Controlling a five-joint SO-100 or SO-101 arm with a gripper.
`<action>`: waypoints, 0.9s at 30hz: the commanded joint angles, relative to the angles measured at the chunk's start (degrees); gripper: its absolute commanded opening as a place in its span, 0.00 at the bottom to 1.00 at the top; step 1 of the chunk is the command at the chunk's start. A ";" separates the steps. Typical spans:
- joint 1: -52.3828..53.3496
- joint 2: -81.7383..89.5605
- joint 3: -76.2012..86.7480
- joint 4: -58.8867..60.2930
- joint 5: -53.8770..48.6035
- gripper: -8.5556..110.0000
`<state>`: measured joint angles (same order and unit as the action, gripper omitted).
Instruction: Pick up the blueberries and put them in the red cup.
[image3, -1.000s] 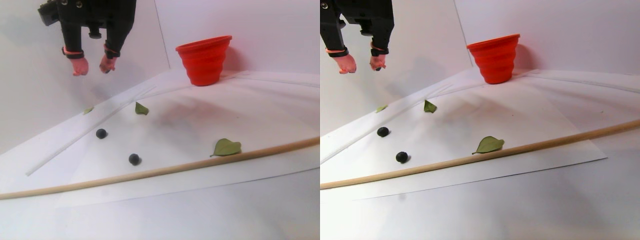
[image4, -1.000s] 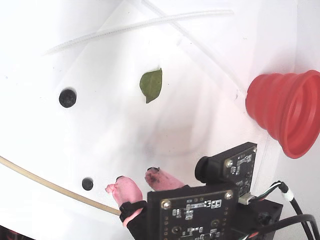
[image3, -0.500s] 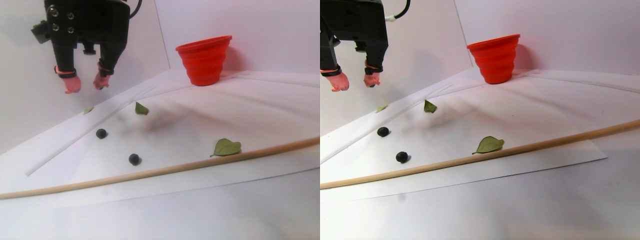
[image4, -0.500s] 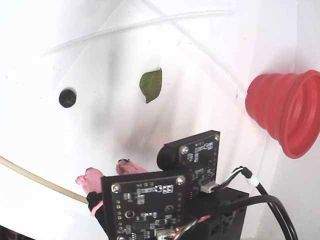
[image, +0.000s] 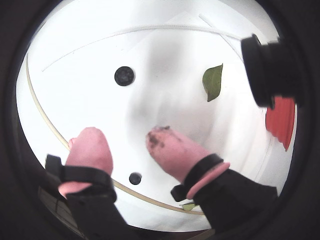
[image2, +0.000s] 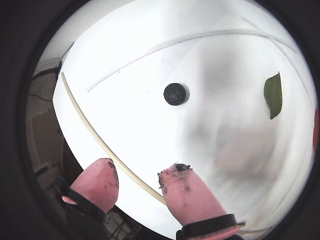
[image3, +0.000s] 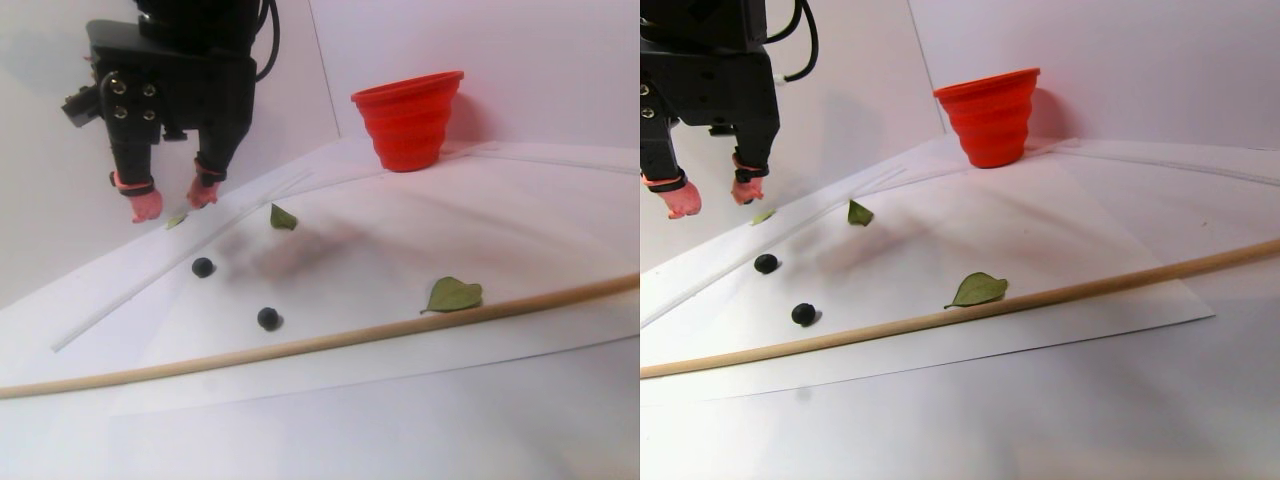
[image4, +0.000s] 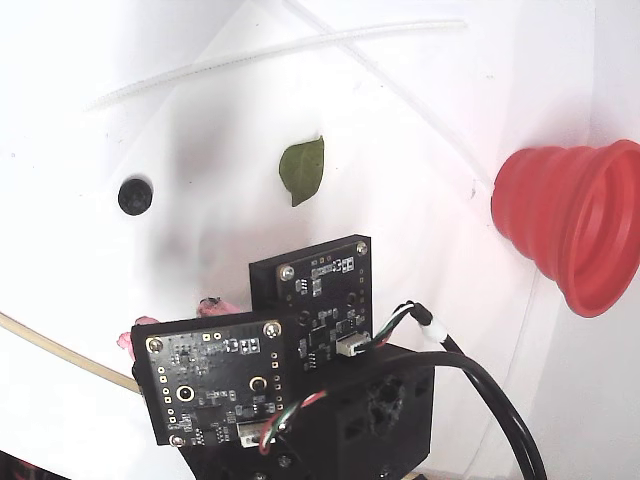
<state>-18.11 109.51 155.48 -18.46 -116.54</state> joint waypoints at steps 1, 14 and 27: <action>-1.14 -0.79 -1.93 -2.81 -1.23 0.21; -1.67 -14.77 -5.01 -17.31 -3.96 0.22; -0.79 -22.06 -8.61 -21.62 -5.45 0.23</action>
<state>-18.11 87.28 147.92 -38.76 -121.55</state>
